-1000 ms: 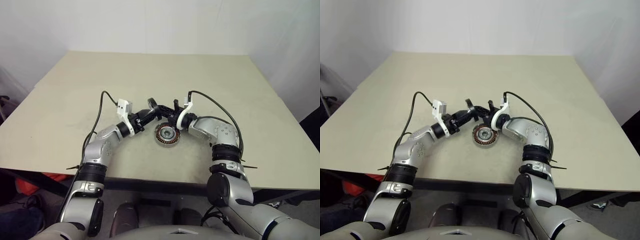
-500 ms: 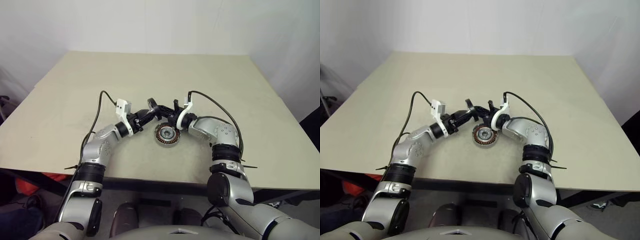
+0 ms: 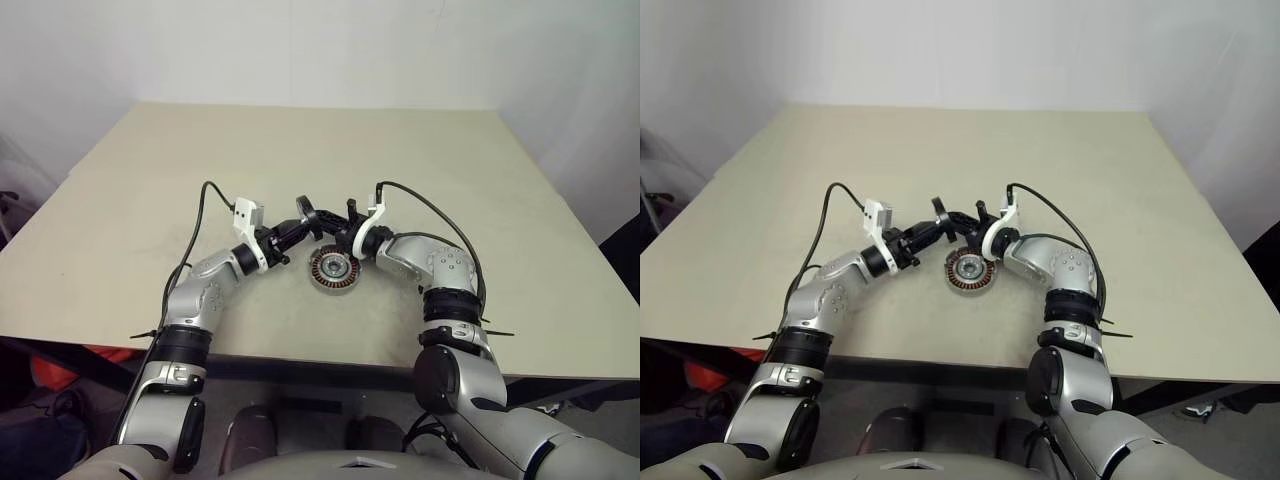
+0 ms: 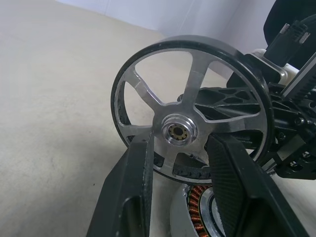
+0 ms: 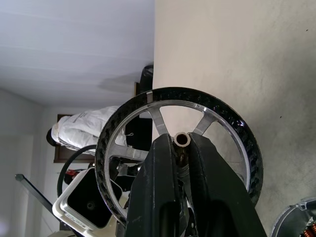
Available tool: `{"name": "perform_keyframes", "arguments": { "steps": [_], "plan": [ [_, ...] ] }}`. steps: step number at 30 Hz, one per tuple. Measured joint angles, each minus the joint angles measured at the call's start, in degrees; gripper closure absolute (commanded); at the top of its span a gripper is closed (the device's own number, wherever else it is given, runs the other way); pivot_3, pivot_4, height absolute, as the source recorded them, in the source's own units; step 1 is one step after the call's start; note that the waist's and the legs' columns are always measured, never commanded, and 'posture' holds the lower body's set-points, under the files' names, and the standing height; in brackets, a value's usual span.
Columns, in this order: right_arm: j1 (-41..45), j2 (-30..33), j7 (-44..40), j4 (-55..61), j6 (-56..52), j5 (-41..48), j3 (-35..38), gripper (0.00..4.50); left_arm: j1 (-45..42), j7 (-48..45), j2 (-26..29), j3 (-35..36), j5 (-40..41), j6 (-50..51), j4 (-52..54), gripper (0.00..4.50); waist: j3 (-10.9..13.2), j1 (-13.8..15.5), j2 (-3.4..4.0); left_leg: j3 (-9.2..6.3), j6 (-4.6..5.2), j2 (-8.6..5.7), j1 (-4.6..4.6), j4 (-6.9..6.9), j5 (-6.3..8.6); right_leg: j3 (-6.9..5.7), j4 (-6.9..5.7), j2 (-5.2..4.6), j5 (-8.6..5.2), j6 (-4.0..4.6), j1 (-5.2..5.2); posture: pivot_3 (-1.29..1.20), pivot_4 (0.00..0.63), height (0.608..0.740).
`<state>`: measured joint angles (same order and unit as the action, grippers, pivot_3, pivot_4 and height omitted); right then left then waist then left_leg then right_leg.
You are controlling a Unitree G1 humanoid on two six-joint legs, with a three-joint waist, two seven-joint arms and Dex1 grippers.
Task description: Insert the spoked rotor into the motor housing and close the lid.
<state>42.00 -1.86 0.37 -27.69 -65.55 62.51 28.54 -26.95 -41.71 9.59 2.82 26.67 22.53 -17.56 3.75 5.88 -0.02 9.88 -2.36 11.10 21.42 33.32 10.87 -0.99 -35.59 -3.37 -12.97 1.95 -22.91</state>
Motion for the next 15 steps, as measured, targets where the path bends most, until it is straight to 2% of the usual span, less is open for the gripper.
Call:
{"name": "perform_keyframes", "arguments": {
  "steps": [7,15],
  "plan": [
    [0.0,0.0,-0.1,0.0,0.2,-0.6,-0.4,4.50,0.0,0.0,0.2,0.1,0.2,0.7,-0.1,2.84,0.0,0.0,0.00,0.00,0.00,0.00,0.00,0.00,0.00,0.00,-0.01,0.00,0.00,0.00,0.00,0.00,0.000,0.740],
    [0.0,-0.4,-0.2,0.0,0.1,-1.1,-1.5,4.50,0.0,-2.4,1.7,2.2,5.8,6.4,-2.0,2.84,0.0,0.0,0.00,0.00,-0.01,0.00,-0.03,0.01,-0.01,-0.01,-0.05,0.00,-0.02,0.03,0.00,0.00,0.000,0.740]
  ]
}}
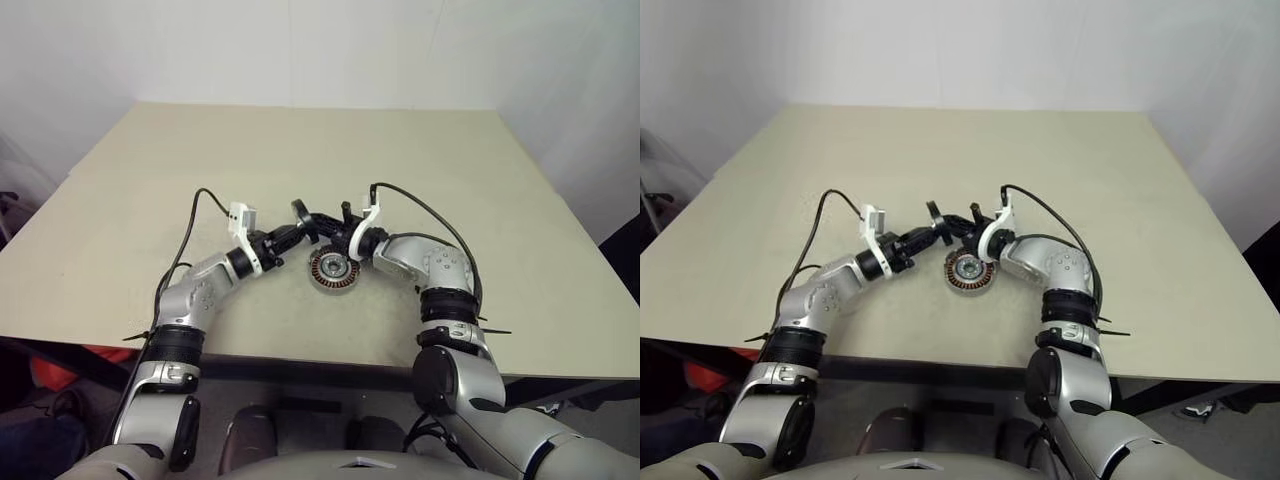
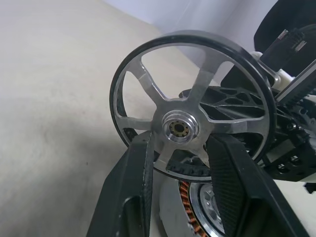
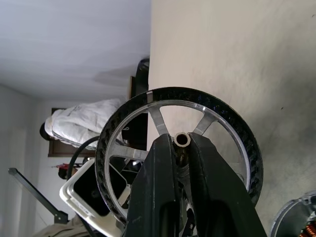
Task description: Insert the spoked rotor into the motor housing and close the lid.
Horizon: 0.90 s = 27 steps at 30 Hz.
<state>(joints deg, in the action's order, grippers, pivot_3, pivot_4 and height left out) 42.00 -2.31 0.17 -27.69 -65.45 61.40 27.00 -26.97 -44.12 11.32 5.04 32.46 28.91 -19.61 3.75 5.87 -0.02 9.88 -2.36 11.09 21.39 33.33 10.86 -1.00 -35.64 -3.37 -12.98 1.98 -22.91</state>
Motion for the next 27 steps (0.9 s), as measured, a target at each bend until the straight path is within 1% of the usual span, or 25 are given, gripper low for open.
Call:
{"name": "perform_keyframes", "arguments": {
  "steps": [15,27],
  "plan": [
    [0.0,0.0,-0.2,0.0,0.3,-0.2,-0.7,4.50,-0.4,-0.8,0.6,0.1,0.9,0.4,-1.1,2.84,0.0,0.0,0.00,-0.01,-0.01,0.00,0.00,0.00,0.00,0.00,0.00,0.00,0.00,-0.01,0.00,0.00,0.000,0.740],
    [0.0,0.0,-2.5,0.5,0.2,0.0,-0.7,4.50,-0.3,-1.0,-0.3,2.9,5.7,4.2,-1.1,2.84,0.0,0.0,0.00,-0.01,0.00,0.00,0.00,0.00,-0.01,0.00,0.00,0.00,0.00,0.00,0.01,0.00,0.000,0.740]
  ]
}}
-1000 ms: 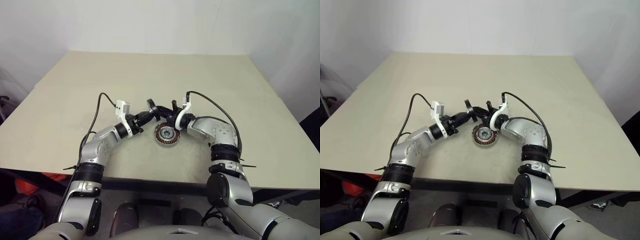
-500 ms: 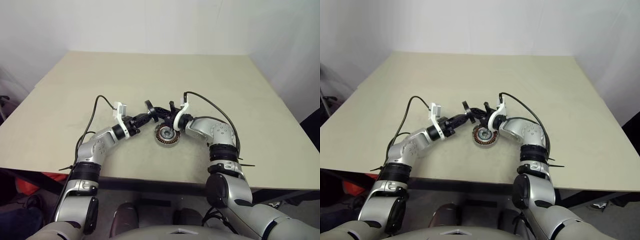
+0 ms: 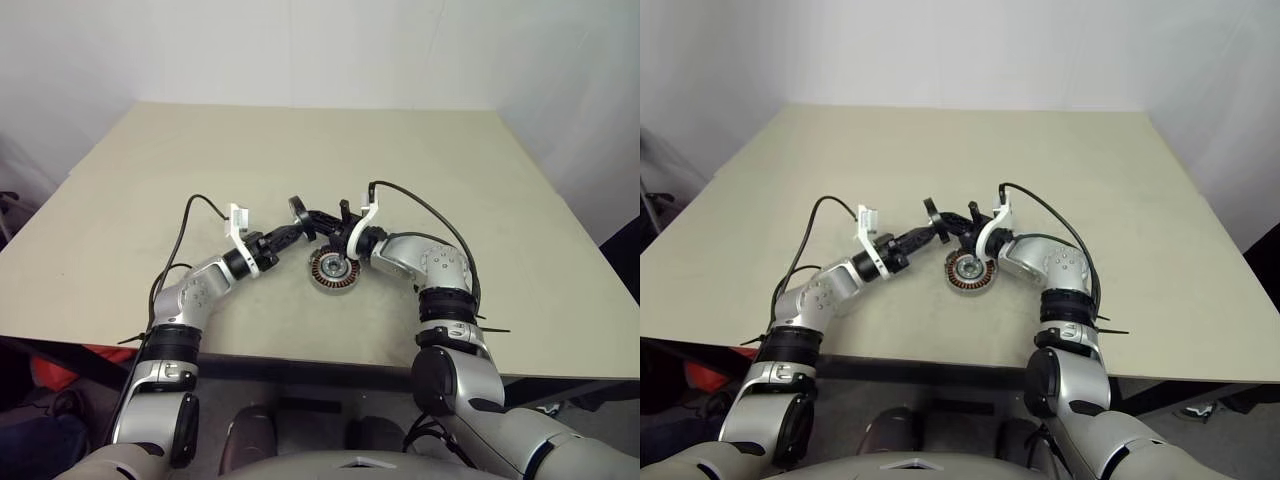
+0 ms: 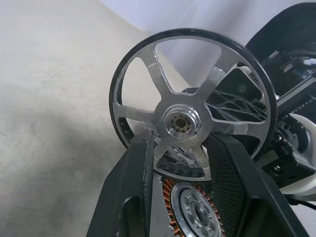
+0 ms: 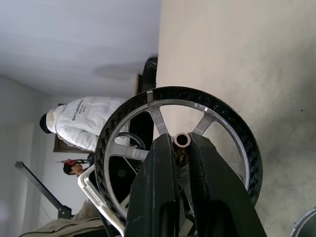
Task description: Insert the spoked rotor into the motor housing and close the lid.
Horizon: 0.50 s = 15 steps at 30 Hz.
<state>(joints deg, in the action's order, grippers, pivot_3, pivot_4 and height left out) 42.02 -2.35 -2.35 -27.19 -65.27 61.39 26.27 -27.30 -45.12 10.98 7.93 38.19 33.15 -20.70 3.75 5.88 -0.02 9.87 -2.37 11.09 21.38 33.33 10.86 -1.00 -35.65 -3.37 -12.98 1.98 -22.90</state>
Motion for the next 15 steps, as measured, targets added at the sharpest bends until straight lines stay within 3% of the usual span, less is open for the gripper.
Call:
{"name": "perform_keyframes", "arguments": {
  "steps": [15],
  "plan": [
    [0.2,2.0,-0.7,3.4,-6.1,8.2,2.3,4.50,-2.2,-4.0,-0.7,0.2,2.6,0.1,2.6,2.84,0.0,0.1,0.00,-0.01,0.00,0.00,0.00,0.00,0.00,-0.02,0.00,0.00,0.00,0.00,0.02,0.00,0.000,0.740]
  ]
}}
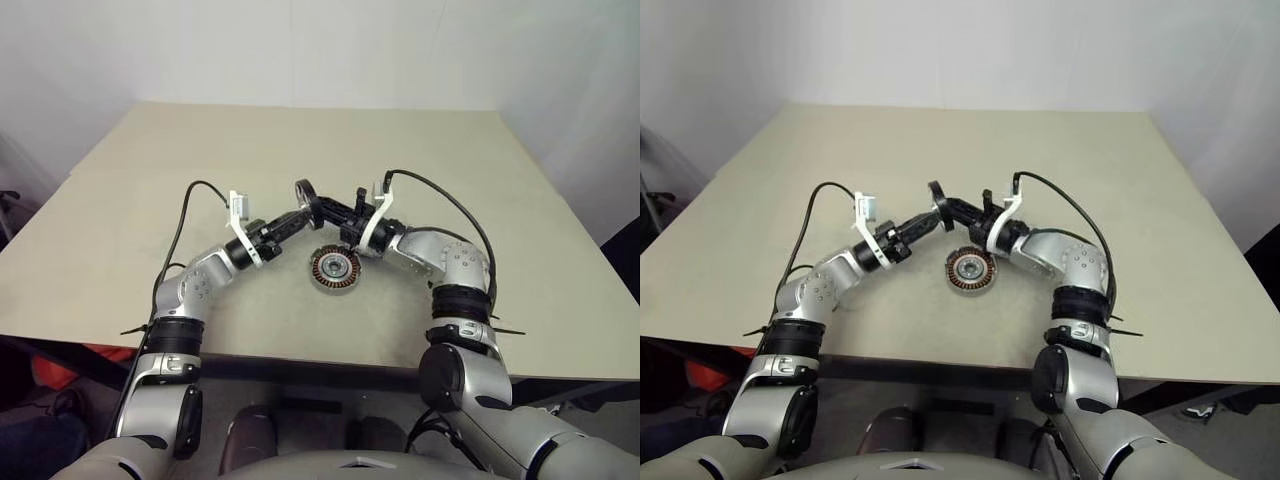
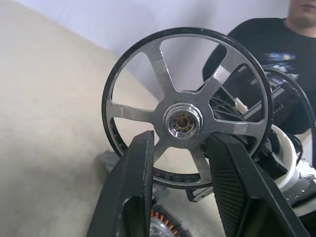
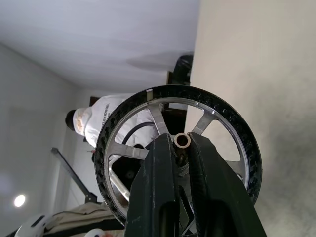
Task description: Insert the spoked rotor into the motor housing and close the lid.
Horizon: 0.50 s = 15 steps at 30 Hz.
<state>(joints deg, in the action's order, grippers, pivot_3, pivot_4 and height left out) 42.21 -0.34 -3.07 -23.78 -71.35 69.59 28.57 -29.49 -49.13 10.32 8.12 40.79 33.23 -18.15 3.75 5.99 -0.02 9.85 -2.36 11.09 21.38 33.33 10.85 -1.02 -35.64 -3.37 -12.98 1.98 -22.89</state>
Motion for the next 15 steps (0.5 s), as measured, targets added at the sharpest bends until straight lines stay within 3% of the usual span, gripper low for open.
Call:
{"name": "perform_keyframes", "arguments": {
  "steps": [9,12,15],
  "plan": [
    [-0.7,0.9,-0.5,1.9,-2.0,2.7,0.0,4.50,0.0,-1.6,0.1,0.0,0.5,0.0,1.6,2.84,0.0,0.0,0.00,-0.01,0.00,0.00,0.00,0.00,0.00,-0.01,0.00,0.00,0.00,0.00,0.01,0.00,0.000,0.740],
    [-0.9,0.9,-0.5,2.1,-2.0,3.0,0.0,4.50,0.0,-1.6,0.2,0.0,0.5,0.0,1.9,3.31,0.0,0.0,0.00,-0.01,0.00,0.00,0.00,0.00,0.00,-0.01,0.00,0.00,0.00,0.00,0.01,0.00,0.000,0.740],
    [-1.0,0.9,-0.5,2.1,-2.0,3.0,0.0,4.50,0.0,-1.6,0.2,0.0,0.5,0.0,1.9,3.38,0.0,0.0,0.00,-0.01,-0.01,0.00,0.00,0.00,-0.01,-0.02,0.00,0.00,0.00,0.00,0.01,0.00,0.000,0.740]
  ]
}}
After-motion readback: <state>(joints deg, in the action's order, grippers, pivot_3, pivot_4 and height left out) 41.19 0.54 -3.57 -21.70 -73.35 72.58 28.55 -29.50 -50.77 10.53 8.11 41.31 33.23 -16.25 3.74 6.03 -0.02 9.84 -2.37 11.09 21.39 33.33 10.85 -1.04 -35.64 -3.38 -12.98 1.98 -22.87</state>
